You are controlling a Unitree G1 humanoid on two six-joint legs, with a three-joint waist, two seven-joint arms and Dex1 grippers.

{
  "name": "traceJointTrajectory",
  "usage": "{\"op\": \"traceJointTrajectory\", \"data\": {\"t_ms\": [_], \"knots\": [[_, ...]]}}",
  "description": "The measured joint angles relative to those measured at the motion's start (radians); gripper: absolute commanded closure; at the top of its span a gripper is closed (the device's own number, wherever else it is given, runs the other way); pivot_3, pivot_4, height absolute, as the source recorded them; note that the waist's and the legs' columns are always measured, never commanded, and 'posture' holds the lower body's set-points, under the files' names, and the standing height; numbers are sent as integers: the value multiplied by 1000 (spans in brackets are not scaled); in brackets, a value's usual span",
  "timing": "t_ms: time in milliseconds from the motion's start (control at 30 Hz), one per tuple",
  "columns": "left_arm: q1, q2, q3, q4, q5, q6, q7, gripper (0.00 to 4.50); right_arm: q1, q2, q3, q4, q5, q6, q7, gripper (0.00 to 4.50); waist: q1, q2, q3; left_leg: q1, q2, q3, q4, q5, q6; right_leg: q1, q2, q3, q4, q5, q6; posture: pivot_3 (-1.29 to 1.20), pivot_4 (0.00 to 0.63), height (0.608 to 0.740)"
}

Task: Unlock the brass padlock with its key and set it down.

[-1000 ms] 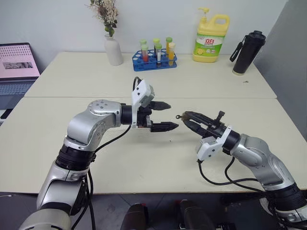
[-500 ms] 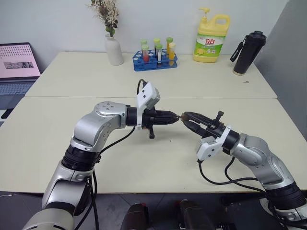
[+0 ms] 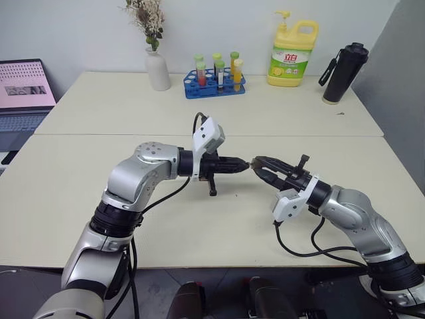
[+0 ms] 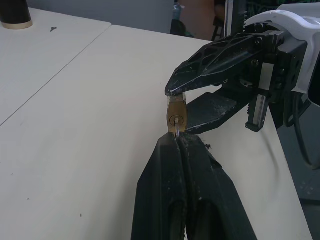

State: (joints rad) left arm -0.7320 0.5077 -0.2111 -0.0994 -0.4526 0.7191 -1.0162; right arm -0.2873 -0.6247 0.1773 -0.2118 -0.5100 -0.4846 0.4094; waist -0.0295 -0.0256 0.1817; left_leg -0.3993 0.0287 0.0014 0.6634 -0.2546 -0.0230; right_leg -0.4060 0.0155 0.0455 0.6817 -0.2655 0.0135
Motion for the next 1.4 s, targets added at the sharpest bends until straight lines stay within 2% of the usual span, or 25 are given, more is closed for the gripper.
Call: {"op": "traceJointTrajectory", "data": {"t_ms": [200,400,833,1400], "knots": [[2,-6,-1,0,9,-23,0,4500,0,0,0,0,16,10,4,3561,0,0,0,0,0,0,0,0,0,0,0,0,0,0,0,0,150,740],[21,-3,-20,0,63,-138,-11,4500,0,0,-1,0,22,15,10,3561,0,0,0,0,0,0,0,0,0,0,0,0,0,0,0,0,150,740],[69,8,-61,84,299,-677,-77,4500,5,0,3,-2,36,10,35,3561,2,0,0,0,0,1,0,0,0,0,0,0,0,1,-1,0,150,740],[66,-15,-60,152,365,-841,-83,4500,12,1,1,-2,37,15,41,3561,1,0,0,0,0,1,0,0,0,0,0,-1,0,1,-1,0,150,740]]}}
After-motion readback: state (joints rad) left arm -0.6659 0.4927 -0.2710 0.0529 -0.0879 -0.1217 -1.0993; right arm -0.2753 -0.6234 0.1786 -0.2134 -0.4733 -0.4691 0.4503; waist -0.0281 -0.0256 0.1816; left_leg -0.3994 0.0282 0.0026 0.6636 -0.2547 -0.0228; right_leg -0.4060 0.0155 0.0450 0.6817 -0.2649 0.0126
